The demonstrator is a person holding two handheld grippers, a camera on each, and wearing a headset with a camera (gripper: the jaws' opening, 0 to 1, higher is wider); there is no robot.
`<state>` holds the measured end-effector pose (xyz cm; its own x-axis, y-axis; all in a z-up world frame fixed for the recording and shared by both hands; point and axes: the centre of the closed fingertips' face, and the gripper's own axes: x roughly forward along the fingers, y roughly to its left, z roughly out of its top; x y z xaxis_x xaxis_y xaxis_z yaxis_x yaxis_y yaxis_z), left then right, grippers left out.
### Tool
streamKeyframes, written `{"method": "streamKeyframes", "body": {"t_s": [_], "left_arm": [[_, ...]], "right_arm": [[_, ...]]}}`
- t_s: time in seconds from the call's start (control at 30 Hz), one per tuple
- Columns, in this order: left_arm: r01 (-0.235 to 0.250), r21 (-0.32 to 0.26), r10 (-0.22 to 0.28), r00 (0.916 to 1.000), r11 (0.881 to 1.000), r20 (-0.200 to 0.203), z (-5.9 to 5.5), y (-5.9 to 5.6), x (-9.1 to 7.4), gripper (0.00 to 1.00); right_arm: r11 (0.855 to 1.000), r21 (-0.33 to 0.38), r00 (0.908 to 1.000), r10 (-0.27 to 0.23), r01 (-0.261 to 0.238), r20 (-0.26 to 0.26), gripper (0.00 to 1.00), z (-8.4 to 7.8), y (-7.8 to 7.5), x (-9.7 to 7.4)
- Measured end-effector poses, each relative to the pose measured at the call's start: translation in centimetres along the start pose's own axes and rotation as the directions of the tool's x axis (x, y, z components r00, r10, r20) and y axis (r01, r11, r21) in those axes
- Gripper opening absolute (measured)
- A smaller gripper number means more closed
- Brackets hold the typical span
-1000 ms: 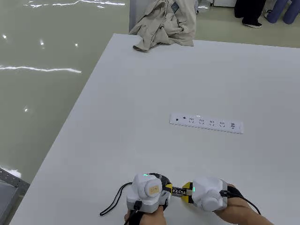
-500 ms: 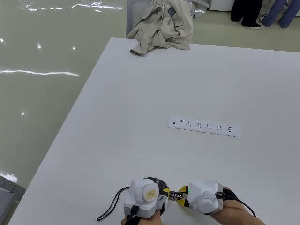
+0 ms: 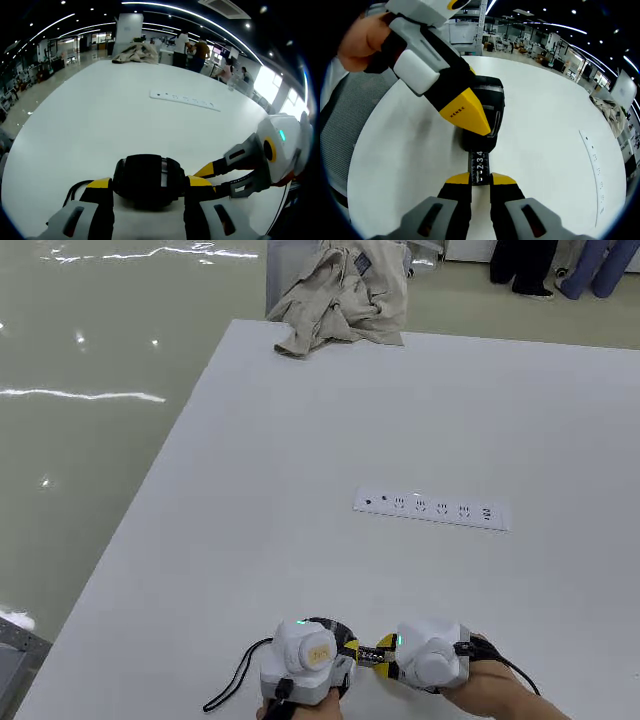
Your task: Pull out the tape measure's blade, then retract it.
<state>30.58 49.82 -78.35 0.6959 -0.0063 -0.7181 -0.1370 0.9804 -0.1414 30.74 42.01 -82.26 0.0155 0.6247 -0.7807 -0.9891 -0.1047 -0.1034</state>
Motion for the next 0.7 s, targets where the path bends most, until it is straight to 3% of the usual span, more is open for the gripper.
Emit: {"method": "streamKeyframes", "body": {"t_s": [0.7], "left_arm": [[0.006,0.000,-0.006,0.9999,1.000,-0.013,-0.05,0.00,0.10,0.53]], "right_arm": [[0.999,0.027,0.9998,0.016,-0.016,0.015,0.13,0.87,0.23,0.62]]}}
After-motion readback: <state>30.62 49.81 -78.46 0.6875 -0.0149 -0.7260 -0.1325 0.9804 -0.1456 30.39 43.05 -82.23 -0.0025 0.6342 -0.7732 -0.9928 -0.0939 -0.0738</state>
